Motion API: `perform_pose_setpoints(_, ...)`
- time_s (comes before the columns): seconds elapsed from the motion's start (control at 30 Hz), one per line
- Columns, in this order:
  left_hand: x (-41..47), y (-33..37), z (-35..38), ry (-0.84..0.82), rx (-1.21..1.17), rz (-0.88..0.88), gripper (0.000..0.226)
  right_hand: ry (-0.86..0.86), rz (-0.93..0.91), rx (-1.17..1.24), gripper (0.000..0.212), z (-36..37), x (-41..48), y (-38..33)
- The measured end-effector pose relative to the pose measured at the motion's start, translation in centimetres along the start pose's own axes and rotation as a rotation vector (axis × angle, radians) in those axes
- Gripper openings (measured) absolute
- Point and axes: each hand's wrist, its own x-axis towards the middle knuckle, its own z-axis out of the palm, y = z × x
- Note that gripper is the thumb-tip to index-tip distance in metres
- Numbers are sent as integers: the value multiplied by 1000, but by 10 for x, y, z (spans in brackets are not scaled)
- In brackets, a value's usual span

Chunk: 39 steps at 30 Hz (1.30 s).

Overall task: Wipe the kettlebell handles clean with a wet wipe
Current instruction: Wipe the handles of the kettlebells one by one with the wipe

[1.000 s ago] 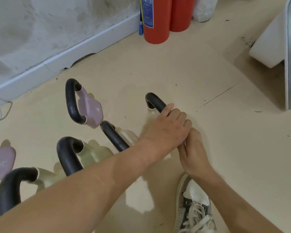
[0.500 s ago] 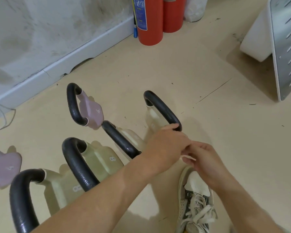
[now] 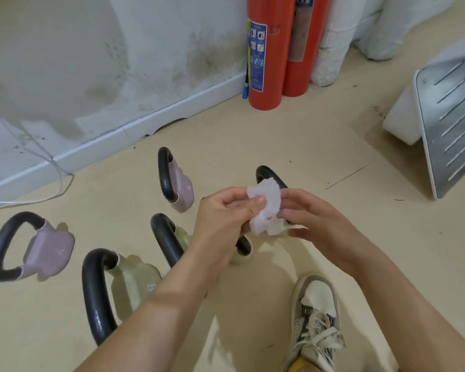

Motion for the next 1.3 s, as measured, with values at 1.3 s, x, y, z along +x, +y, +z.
perform_pose_setpoints(1.3, -24, 112, -214, 339, 178, 72, 13, -334, 214, -459, 16, 103, 92, -131)
